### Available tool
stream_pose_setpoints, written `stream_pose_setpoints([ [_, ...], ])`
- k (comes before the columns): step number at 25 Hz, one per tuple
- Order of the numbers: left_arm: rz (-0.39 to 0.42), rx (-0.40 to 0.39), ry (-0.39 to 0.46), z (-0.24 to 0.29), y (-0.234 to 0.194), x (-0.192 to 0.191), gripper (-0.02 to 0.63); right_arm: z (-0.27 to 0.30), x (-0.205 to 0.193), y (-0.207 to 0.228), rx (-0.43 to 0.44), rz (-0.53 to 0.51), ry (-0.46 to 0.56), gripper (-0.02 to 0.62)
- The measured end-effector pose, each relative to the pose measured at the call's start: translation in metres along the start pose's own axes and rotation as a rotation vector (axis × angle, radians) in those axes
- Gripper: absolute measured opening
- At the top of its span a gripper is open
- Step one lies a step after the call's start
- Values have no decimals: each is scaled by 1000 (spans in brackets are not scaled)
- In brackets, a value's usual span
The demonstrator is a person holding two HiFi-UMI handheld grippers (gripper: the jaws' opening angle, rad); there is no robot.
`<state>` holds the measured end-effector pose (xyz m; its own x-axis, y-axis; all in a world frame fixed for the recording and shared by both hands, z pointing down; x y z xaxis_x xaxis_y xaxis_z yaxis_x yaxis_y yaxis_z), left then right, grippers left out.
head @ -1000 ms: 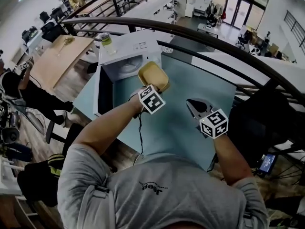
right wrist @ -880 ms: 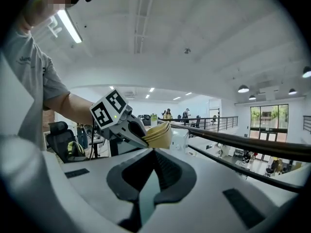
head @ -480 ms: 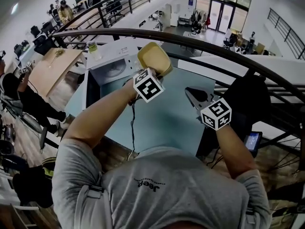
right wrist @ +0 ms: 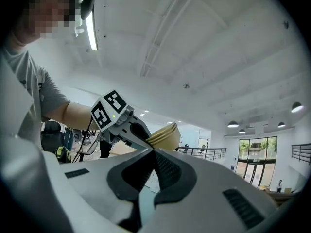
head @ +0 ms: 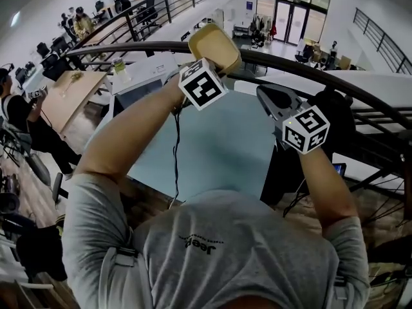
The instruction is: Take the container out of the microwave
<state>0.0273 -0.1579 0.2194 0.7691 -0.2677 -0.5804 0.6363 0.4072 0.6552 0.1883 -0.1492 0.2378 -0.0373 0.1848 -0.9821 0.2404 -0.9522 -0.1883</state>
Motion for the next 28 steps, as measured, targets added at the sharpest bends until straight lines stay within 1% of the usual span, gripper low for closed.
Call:
stream_pose_setpoints([
  [4,35,10,35,-12,-2,24,41,-10,23,3,-15,-9,43,17],
  [8,63,16,58,-21,1,41,41,-19,36,2,-33,-12,61,17],
  [11,74,15,65,-23,3,50,41,-28,41,2,-49,-16,63,17],
  [15,90,-1,70,-14,10,54,41,-37,38,5,-74,-10,58,17],
  [21,114,-49,64,19,15,40,41,-27,19,6,-112,13,29,17],
  [24,129,-84,58,48,12,23,41,-9,0,10,-130,41,2,17],
  [28,134,-147,49,92,10,-2,41,17,-27,21,-173,102,-37,17],
])
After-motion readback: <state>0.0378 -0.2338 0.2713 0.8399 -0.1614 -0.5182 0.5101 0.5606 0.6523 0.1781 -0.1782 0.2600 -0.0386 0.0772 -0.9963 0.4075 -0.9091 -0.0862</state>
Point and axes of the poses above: the fingertips, and each gripper's own axes: z forward along the fingers, y to its right, x out of its top, the point moved 6 cm from there along -z, backward along the fingers, and after that the axes turned 7 degrees about x, right-handed, at the moved point
